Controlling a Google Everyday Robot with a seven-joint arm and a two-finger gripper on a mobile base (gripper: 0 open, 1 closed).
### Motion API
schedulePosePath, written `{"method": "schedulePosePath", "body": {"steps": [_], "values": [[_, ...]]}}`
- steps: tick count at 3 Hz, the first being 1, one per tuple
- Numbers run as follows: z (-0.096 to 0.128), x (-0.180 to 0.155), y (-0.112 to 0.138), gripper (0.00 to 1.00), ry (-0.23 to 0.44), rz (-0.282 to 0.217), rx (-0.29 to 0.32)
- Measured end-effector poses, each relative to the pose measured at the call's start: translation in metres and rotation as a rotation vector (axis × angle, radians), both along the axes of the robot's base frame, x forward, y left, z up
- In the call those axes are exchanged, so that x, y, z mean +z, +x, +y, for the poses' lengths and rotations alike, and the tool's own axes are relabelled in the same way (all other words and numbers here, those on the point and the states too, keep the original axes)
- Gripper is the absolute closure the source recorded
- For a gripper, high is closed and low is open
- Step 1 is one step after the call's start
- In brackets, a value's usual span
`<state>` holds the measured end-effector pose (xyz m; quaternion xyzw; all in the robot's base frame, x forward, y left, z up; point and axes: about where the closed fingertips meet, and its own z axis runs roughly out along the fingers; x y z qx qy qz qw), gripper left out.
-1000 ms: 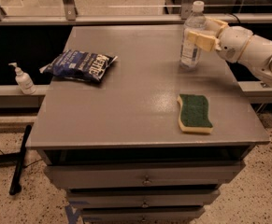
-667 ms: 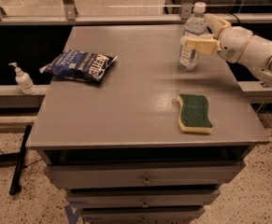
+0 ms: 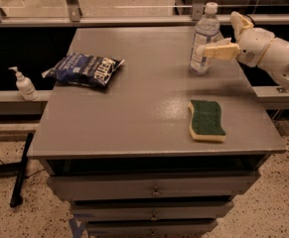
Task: Place water bottle upright
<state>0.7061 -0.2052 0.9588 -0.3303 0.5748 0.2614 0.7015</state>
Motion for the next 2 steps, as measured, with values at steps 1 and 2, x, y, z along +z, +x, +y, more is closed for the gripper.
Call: {"method": "schedulePosePath", "body": {"steps": [1, 2], "values": [[-0.014, 0.015, -0.012, 0.0, -0.015, -0.036, -0.03], [-0.052, 0.055, -0.054, 0.0, -0.056, -0.118, -0.118]]}}
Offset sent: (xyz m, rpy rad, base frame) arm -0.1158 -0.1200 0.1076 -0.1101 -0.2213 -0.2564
